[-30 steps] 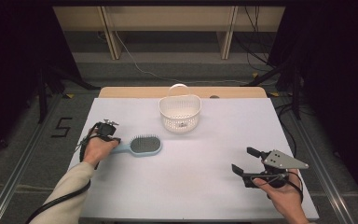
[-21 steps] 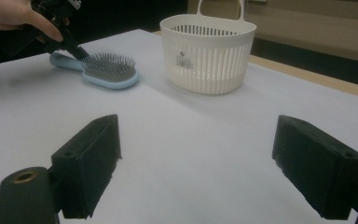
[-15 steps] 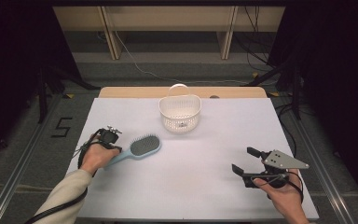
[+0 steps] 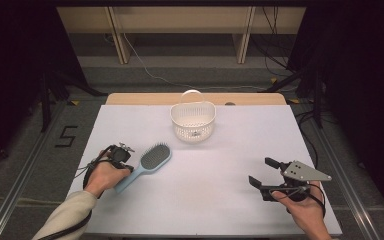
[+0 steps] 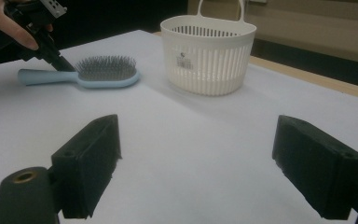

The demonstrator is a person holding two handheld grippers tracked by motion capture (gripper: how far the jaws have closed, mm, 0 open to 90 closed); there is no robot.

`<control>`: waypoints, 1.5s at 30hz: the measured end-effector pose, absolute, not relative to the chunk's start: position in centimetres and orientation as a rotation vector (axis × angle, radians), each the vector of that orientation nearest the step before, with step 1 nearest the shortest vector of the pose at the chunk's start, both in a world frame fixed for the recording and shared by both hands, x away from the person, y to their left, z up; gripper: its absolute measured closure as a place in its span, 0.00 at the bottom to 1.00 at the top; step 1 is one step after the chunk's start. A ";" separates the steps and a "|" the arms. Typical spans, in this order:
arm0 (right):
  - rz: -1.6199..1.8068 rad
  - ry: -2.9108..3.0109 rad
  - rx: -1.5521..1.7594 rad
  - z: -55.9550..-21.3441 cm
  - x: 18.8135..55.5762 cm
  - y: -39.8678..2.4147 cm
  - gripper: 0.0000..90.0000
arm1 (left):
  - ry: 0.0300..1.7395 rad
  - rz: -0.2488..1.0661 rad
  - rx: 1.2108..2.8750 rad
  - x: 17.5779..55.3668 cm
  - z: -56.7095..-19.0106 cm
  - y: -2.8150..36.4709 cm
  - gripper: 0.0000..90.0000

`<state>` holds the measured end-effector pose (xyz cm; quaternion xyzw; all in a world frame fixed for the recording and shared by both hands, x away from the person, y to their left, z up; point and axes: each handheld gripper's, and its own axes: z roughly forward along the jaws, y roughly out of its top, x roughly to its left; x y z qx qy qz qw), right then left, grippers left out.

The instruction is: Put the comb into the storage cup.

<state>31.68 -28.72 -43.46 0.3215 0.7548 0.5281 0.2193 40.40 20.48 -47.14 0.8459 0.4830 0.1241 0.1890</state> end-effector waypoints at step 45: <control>1.462 2.097 0.888 -43.6 31.7 -28.7 0.18 | 1.338 0.398 2.317 39.6 -45.3 20.5 0.63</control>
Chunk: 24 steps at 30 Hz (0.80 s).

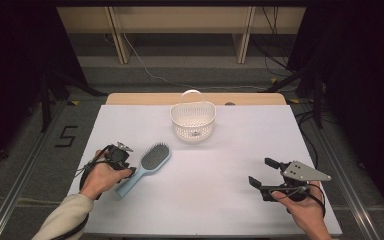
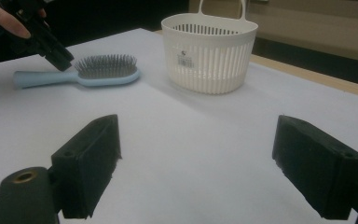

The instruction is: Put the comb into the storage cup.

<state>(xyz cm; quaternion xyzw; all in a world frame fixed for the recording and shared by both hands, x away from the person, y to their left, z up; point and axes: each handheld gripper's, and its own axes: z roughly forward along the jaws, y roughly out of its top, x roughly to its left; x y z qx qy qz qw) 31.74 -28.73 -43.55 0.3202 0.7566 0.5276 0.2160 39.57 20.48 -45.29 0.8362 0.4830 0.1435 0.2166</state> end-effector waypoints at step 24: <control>1.459 2.103 0.886 -43.6 31.8 -28.7 0.18 | 1.255 0.351 2.342 39.2 -43.7 18.5 0.06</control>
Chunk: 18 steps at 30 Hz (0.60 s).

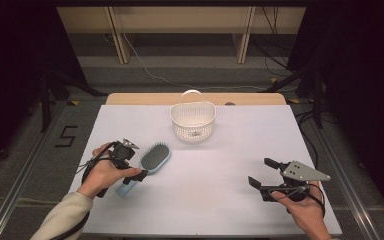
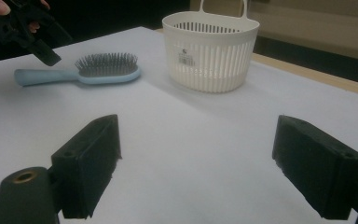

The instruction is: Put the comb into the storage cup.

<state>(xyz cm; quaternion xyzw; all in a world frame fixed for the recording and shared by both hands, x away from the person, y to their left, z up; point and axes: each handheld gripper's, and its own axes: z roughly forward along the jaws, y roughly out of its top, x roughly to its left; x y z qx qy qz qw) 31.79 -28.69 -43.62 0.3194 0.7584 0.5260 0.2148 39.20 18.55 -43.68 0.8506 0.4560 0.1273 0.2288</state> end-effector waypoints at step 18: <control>1.455 2.108 0.889 -43.6 31.8 -28.7 0.18 | 1.213 0.308 2.424 39.3 -44.1 17.4 0.13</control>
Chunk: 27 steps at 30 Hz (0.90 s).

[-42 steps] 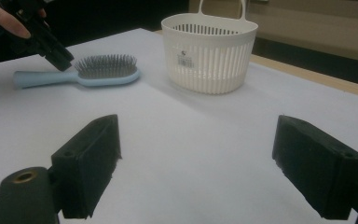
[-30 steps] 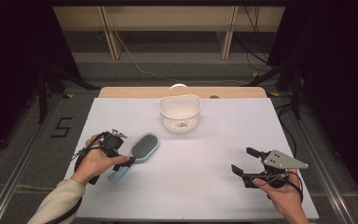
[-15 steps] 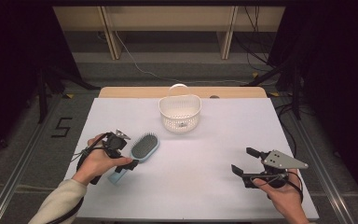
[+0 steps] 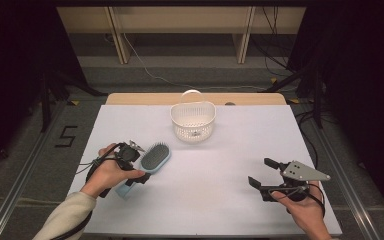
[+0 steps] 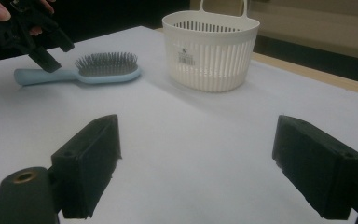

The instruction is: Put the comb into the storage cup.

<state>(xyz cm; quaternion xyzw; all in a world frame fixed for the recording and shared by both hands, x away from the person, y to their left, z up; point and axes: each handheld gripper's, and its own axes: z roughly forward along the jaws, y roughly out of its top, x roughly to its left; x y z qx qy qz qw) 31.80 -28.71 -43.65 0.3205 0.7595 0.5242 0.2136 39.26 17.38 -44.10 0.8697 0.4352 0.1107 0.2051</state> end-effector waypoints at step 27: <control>1.456 2.111 0.886 -43.7 31.9 -28.7 0.18 | 1.277 0.266 2.532 40.3 -45.1 16.8 0.17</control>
